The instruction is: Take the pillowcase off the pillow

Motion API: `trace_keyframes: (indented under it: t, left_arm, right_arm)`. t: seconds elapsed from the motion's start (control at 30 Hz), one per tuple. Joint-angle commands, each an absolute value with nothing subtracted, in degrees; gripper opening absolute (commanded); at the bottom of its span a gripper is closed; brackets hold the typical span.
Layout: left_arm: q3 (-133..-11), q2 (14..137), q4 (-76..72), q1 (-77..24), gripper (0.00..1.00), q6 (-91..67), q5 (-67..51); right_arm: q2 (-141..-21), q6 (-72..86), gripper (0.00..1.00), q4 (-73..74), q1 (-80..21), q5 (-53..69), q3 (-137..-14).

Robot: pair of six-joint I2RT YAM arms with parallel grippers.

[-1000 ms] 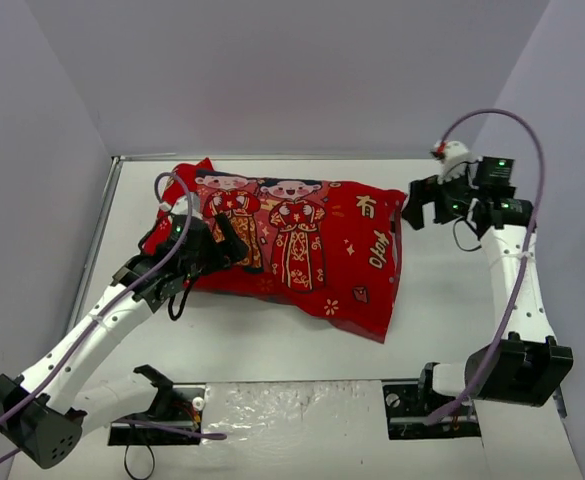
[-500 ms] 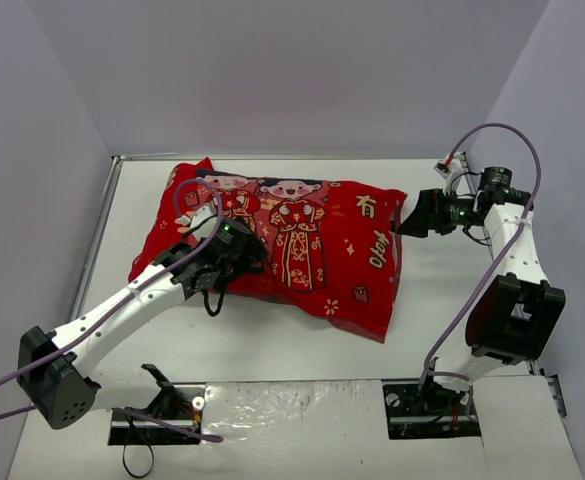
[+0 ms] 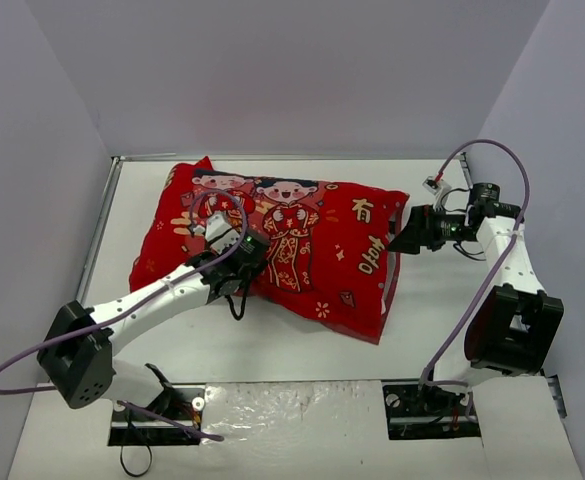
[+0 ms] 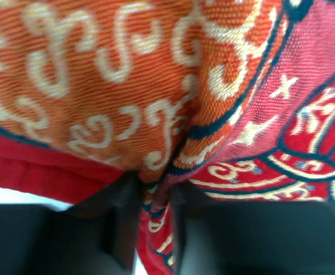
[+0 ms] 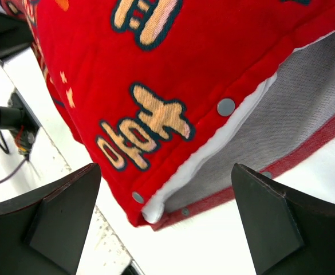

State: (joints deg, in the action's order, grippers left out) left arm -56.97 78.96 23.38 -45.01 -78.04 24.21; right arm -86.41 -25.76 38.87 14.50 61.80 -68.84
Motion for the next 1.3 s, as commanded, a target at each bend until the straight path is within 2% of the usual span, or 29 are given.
trace_keyframes:
  t: [0.0, 0.03, 0.07, 0.23, 0.33, 0.5, 0.67, 0.77, 0.8, 0.83, 0.93, 1.07, 1.13, 1.27]
  left_arm:
    - [-58.18, 76.91, 20.64, -41.32, 0.17, -78.49, 29.53]
    - [-58.44, 76.3, 21.44, -40.35, 0.04, -77.96, 29.53]
    - [-58.27, 74.37, 22.4, -39.3, 0.02, -77.09, 29.44]
    - [-53.54, 64.54, 23.99, -25.51, 0.02, -70.6, 24.62]
    - [-53.0, 63.81, 22.42, -17.33, 0.02, -66.2, 15.6]
    - [-54.32, 68.81, 19.08, -15.47, 0.02, -62.67, 7.66]
    - [-55.45, 71.89, 15.38, -15.91, 0.03, -60.48, 1.41]
    - [-59.22, 71.11, 15.72, -16.87, 0.4, -46.72, -5.51]
    - [-63.94, 70.15, 17.39, -18.09, 0.64, -41.45, -6.58]
    - [-66.25, 69.44, 22.19, -19.67, 0.74, -33.13, -5.29]
    - [-72.41, 66.72, 27.06, -25.65, 0.85, -22.37, -3.43]
    - [-75.41, 65.92, 31.47, -31.63, 0.86, -17.58, -5.88]
    - [-76.37, 68.54, 30.5, -37.33, 0.91, -16.7, -6.15]
    - [-84.36, 79.43, 32.69, -47.44, 0.91, -13.37, 2.08]
  right_arm:
    - [-82.28, -30.84, 0.93, 40.69, 13.63, 63.64, -67.68]
    - [-81.74, -31.81, 0.93, 40.78, 12.75, 62.59, -67.41]
    - [-80.52, -33.73, 0.93, 40.69, 12.31, 61.97, -67.15]
    - [-78.05, -34.11, 0.9, 39.99, 7.05, 57.05, -65.48]
    - [-79.88, -19.32, 0.83, 33.52, 4.67, 55.03, -64.42]
    - [-84.81, -5.99, 0.81, 28.74, 2.64, 57.39, -64.51]
    - [-87.89, -7.72, 0.82, 29.09, 0.35, 60.37, -64.08]
    - [-87.63, -11.77, 0.83, 29.18, -0.97, 63.09, -61.71]
    - [-87.37, -13.08, 0.83, 29.35, -0.79, 63.98, -61.53]
    - [-86.75, -14.75, 0.83, 29.44, -0.79, 64.16, -61.44]
    - [-85.09, -17.39, 0.84, 29.53, -0.35, 64.6, -62.49]
    - [-84.9, -19.42, 0.86, 29.44, -0.26, 62.84, -63.2]
    - [-86.04, -18.99, 0.86, 29.27, 2.45, 63.54, -62.49]
    - [-88.59, -18.72, 0.83, 29.27, 7.81, 67.84, -61.35]
